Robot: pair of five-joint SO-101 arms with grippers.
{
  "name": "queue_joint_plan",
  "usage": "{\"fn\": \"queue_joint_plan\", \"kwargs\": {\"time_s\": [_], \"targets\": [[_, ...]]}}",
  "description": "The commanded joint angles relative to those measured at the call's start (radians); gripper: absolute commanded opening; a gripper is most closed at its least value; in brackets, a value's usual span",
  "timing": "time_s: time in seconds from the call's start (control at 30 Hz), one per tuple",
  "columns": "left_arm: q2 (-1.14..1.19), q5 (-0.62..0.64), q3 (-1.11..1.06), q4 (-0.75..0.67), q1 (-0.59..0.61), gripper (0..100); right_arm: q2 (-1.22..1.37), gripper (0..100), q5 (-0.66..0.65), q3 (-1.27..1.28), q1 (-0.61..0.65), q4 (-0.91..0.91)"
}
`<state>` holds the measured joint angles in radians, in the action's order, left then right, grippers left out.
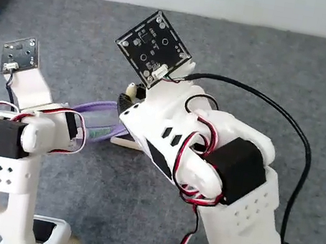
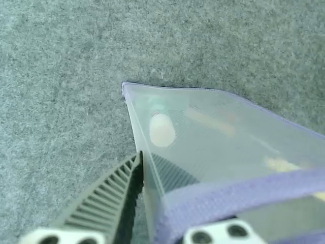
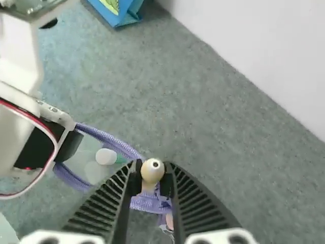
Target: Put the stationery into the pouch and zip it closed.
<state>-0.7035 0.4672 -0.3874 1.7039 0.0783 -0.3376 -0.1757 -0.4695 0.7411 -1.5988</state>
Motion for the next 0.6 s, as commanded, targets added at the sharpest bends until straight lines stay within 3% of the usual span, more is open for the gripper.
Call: {"fn": "queue_joint_plan", "kwargs": {"time_s": [0.0,0.1,0.2,0.43,0.57], "targets": [[0.032,0.012,-0.038,-0.017,0.011,1,0.007,12.4,-0.014,0.015,-0.012,0.005],[0.032,0.012,-0.038,-0.017,0.011,1,0.007,23.5,0.018,0.020,-0.015,0.005],[0.032,0.012,-0.038,-0.017,0.011,1,0.007,25.6,0.095,0.015,-0.018,-0.005],[0.032,0.012,-0.038,-0.015,0.011,1,0.007,13.9,0.338,0.015,-0.142,-0.074],[0.032,0.012,-0.038,-0.015,0.011,1,0.005,3.5,0.400,0.014,-0.133,-0.073]]}}
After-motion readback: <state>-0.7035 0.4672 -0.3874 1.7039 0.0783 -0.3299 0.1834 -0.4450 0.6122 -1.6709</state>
